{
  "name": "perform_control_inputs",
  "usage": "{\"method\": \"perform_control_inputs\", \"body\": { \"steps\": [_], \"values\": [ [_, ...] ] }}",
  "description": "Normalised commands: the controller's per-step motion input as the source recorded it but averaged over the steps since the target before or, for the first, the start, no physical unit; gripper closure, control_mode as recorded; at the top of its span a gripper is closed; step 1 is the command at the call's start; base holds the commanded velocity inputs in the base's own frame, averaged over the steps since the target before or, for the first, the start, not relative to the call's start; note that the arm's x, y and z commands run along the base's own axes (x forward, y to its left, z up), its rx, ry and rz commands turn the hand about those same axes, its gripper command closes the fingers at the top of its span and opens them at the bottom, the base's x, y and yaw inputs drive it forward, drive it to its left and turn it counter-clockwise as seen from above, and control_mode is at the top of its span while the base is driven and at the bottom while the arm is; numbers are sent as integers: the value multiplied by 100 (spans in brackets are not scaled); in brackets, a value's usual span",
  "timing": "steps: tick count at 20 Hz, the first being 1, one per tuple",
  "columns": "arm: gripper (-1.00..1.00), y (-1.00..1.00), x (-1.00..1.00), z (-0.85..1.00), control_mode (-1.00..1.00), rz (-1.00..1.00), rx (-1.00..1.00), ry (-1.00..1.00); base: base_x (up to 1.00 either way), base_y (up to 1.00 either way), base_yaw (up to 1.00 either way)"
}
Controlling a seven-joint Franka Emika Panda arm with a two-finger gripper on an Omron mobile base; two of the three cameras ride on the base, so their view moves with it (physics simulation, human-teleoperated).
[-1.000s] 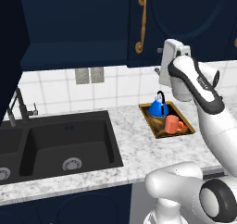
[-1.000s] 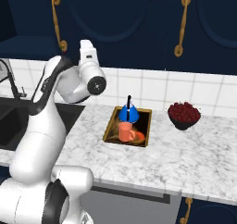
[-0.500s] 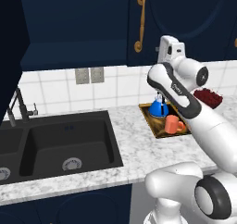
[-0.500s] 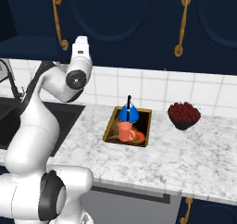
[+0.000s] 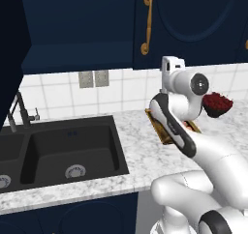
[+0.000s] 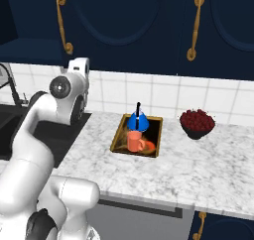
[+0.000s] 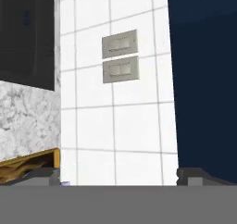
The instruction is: Pick the kettle from the counter and place it on the tray. Then pick the mug from the cabinet and place it on the tray. Then close the cabinet doors.
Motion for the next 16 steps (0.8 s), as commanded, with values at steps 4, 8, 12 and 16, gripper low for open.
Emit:
{"method": "perform_control_inputs", "body": {
  "steps": [4,8,12,16],
  "values": [
    [-100,16,-61,-38,-100,0,-6,24,0,0,0],
    [-100,37,-63,-13,-100,-1,-6,18,0,0,0],
    [-100,37,-11,-9,-100,-4,-9,21,0,0,0],
    [-100,7,-4,-11,-100,0,-7,0,0,0,0]
  ]
}}
